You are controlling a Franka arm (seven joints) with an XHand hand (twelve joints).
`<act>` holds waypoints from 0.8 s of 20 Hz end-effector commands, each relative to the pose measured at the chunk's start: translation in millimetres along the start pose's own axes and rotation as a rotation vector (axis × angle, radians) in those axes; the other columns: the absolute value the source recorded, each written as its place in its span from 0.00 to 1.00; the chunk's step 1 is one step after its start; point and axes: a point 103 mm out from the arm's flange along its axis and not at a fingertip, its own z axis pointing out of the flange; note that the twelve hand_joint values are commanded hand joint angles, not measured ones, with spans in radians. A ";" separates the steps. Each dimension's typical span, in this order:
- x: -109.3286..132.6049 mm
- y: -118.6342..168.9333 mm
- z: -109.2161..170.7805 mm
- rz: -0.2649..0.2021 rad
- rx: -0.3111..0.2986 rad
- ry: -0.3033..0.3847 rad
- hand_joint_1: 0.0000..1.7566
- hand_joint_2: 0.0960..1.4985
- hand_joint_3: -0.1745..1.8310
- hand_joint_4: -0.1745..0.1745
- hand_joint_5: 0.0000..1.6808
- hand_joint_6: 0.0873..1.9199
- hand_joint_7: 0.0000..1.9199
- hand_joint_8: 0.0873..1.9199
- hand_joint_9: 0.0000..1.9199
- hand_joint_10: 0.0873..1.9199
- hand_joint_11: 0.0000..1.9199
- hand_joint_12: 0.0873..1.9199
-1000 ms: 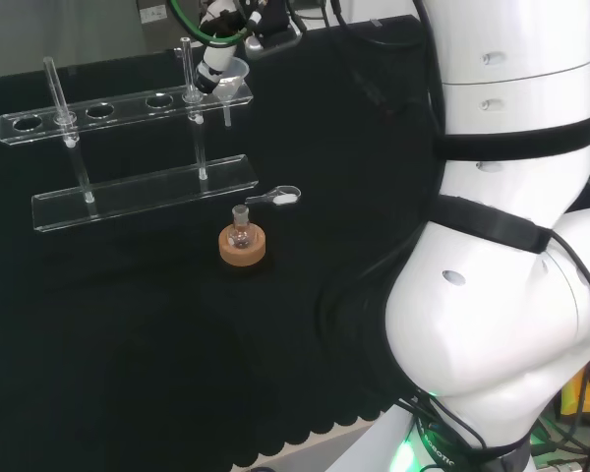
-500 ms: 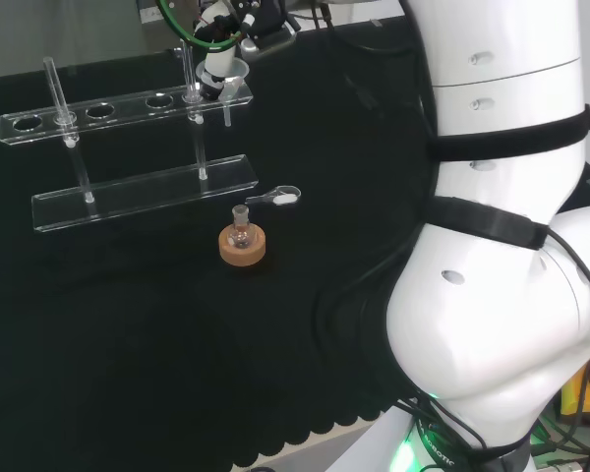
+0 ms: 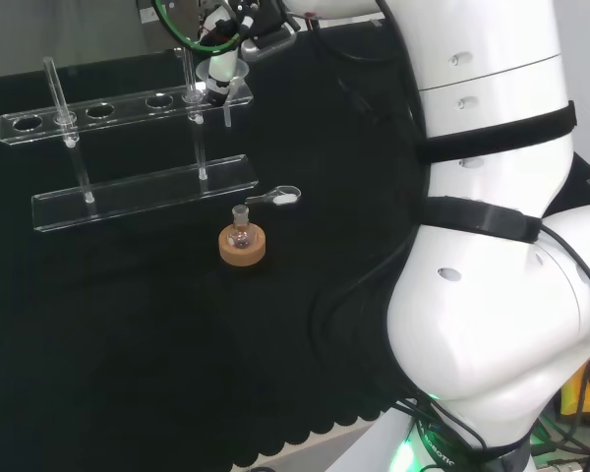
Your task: Pick up the funnel from the transparent funnel stand.
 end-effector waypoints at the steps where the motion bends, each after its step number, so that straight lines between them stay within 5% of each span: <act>1: -1.2 0.4 -0.2 0.003 -0.018 -0.019 0.41 0.43 0.29 0.63 0.01 0.00 0.00 0.03 0.00 0.38 0.16 0.79; 7: -2.1 0.8 -1.8 0.004 -0.060 -0.040 0.42 0.43 0.30 0.62 0.03 0.00 0.00 0.03 0.00 0.41 0.15 0.79; 16: -2.2 5.6 -6.0 -0.014 -0.024 -0.036 0.41 0.42 0.32 0.62 0.03 0.00 0.00 0.01 0.00 0.38 0.15 0.79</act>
